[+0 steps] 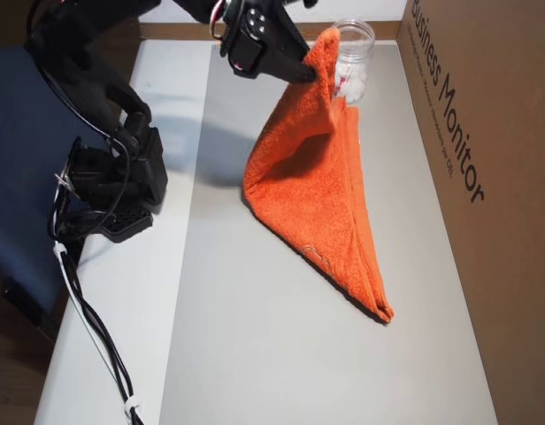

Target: Fold the blanket.

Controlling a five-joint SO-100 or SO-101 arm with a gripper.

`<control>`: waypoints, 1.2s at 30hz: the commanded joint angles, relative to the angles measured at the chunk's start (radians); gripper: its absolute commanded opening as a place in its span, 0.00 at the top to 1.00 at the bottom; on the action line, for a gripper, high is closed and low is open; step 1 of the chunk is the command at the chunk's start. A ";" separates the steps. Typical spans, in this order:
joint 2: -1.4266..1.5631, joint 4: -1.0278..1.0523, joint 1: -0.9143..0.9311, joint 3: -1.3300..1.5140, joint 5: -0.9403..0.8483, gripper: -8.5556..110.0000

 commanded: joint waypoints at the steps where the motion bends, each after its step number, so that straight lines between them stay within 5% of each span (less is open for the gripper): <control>1: -0.032 -0.064 0.009 -0.051 0.003 0.93; 19: -0.261 -0.169 0.069 -0.084 0.000 0.93; 36: -0.500 -0.155 0.077 -0.445 -0.002 0.93</control>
